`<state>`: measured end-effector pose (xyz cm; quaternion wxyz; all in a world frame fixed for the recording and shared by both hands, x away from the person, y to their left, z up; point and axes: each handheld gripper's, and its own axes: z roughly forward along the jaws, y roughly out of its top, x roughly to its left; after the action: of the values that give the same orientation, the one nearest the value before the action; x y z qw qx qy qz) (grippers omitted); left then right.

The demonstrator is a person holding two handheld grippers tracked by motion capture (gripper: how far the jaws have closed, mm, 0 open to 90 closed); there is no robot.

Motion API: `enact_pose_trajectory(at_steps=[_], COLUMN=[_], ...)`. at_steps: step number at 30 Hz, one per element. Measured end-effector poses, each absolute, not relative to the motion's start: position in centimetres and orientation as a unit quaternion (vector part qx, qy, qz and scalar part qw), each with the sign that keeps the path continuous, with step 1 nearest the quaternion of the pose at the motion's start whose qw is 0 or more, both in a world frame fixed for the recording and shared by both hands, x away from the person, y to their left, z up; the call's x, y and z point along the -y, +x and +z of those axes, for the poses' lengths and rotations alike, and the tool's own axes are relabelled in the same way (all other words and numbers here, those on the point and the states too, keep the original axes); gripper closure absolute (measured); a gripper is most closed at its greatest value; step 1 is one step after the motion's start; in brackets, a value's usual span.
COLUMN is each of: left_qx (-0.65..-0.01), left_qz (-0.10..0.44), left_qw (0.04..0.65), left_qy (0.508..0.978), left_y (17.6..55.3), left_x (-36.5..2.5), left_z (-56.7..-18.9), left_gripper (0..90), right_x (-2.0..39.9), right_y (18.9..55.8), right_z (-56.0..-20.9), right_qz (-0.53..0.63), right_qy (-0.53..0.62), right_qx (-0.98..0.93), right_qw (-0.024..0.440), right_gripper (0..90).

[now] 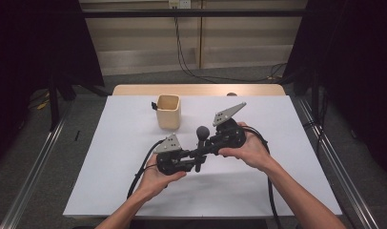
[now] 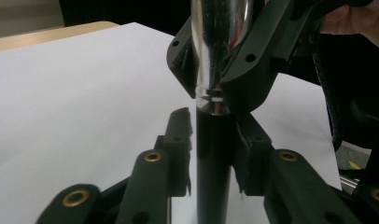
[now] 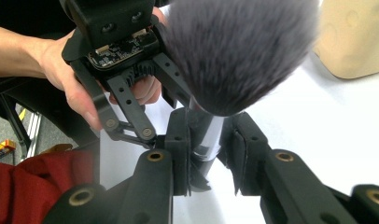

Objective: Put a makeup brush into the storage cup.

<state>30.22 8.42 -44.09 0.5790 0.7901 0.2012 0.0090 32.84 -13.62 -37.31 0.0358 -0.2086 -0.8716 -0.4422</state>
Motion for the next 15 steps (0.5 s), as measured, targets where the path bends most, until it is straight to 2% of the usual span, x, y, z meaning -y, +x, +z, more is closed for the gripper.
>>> enact_pose_trajectory(at_steps=[15], left_qx=[-0.183], left_qz=[0.032], left_qw=[0.570], left_qy=[0.800], left_y=[30.19], left_x=[-8.58], left_z=[-43.83], left_gripper=[74.5], right_x=[13.74], right_y=[32.54], right_z=[-37.55], right_qz=[-0.452], right_qy=[-0.206], right_qx=[0.867], right_qw=[0.026], right_gripper=[71.1])
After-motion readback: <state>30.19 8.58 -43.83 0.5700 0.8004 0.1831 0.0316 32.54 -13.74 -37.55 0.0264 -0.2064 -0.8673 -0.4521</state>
